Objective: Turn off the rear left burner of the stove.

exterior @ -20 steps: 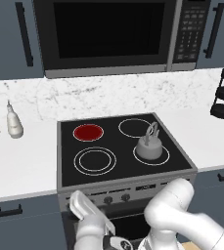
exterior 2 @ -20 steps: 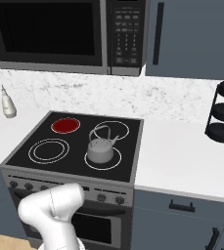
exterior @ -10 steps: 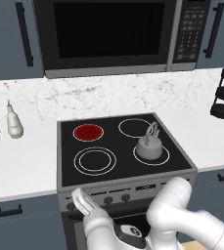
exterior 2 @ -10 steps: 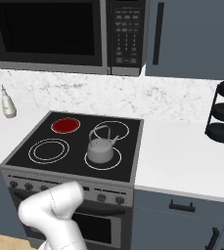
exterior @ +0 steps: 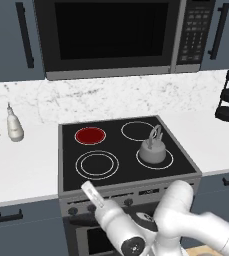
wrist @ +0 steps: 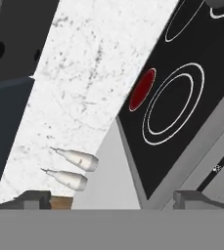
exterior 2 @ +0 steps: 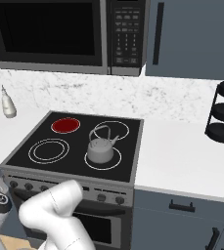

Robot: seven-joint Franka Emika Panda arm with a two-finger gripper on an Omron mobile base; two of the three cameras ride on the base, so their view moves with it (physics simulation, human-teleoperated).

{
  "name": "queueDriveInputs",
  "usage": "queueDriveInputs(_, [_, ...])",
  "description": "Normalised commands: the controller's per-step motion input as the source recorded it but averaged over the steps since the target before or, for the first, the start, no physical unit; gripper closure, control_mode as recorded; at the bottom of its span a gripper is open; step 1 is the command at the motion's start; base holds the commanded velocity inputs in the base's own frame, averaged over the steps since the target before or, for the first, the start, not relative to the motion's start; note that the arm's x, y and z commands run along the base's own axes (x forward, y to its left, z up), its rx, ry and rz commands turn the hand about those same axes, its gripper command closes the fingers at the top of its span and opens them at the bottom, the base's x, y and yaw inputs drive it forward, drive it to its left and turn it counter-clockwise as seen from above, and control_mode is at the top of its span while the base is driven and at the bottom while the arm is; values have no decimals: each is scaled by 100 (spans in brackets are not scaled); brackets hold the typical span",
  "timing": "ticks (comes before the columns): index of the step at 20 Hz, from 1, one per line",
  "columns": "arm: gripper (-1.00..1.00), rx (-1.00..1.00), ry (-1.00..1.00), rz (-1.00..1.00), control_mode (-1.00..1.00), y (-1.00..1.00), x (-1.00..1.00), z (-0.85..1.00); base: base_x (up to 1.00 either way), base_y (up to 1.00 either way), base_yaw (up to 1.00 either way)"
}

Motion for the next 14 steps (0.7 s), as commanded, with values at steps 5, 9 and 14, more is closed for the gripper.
queueDriveInputs(5, [-100, 78, -41, -32, -100, 23, -94, -21, 0, 0, 0])
queueDriveInputs(9, [-100, 21, -32, -14, -100, 31, -90, -17, 0, 0, 0])
queueDriveInputs(14, [-100, -4, 0, 4, -100, -4, -6, -9, 0, 0, 0])
